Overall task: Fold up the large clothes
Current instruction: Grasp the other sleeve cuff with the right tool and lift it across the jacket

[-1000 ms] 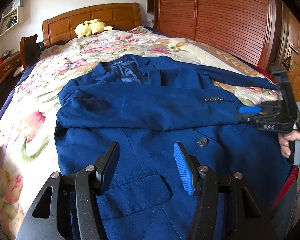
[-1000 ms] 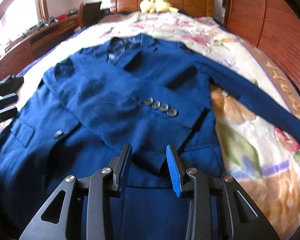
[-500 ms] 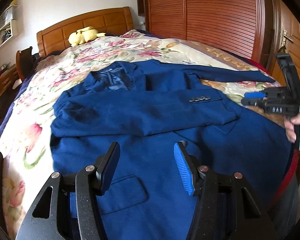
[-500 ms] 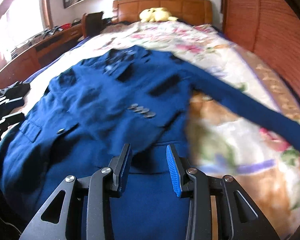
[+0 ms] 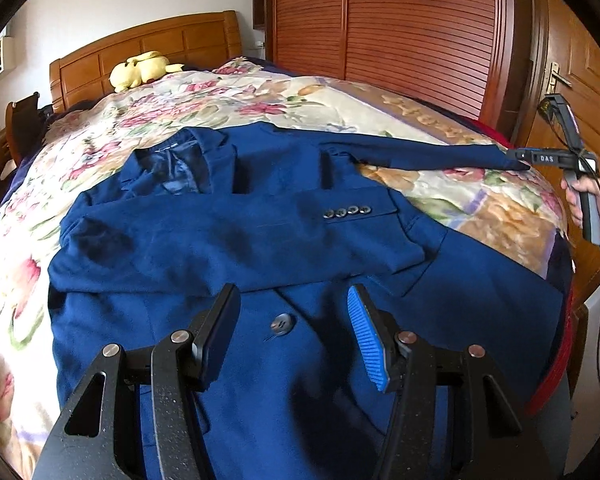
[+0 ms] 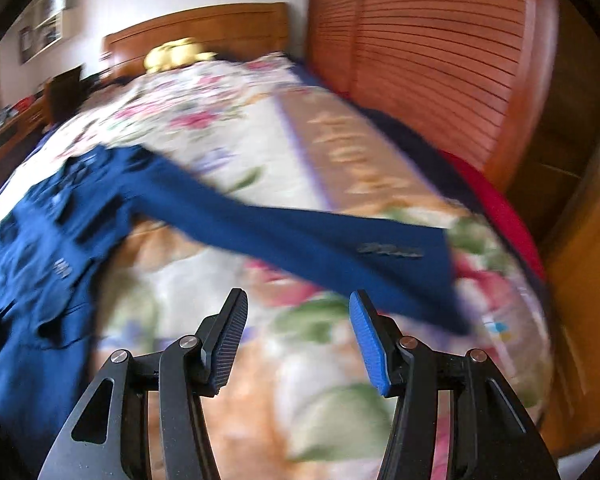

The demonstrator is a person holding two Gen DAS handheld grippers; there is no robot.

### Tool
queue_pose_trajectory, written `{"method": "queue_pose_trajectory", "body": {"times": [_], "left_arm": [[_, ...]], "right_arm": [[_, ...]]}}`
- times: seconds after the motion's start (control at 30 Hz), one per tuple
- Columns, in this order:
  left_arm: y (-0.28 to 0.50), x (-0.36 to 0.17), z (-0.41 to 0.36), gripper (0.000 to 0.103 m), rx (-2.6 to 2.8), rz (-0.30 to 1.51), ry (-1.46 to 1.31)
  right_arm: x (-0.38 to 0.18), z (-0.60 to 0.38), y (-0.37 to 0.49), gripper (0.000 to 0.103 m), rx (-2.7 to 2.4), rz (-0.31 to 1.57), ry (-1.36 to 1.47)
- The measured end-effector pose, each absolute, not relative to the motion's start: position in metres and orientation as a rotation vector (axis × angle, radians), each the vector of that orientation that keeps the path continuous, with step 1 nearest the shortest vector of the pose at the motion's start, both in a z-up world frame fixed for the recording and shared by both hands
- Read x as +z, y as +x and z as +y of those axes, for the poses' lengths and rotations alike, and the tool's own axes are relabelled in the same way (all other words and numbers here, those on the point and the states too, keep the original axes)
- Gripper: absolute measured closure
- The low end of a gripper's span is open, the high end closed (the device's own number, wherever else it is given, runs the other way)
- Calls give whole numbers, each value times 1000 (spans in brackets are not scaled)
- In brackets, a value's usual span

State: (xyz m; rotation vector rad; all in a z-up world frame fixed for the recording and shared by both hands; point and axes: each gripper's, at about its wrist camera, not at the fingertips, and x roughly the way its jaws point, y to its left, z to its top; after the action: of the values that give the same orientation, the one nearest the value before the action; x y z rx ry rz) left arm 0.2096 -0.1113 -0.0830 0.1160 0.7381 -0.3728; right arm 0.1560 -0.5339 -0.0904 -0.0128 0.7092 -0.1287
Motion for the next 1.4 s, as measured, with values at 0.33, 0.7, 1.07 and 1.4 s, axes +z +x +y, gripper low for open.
{"method": "queue_pose_trajectory", "body": {"times": [0.33, 0.7, 1.07, 1.4], "left_arm": [[218, -85, -121, 46, -386, 744, 116], [224, -99, -118, 46, -391, 773, 98], [222, -103, -106, 46, -384, 782, 72], [207, -85, -85, 46, -377, 744, 49]], "right_arm": [[-95, -585, 186, 48, -265, 740, 89], [-119, -599, 213, 37, -307, 828, 130], [-129, -584, 218, 45, -285, 851, 14], [-89, -515, 195, 94, -135, 750, -161]]}}
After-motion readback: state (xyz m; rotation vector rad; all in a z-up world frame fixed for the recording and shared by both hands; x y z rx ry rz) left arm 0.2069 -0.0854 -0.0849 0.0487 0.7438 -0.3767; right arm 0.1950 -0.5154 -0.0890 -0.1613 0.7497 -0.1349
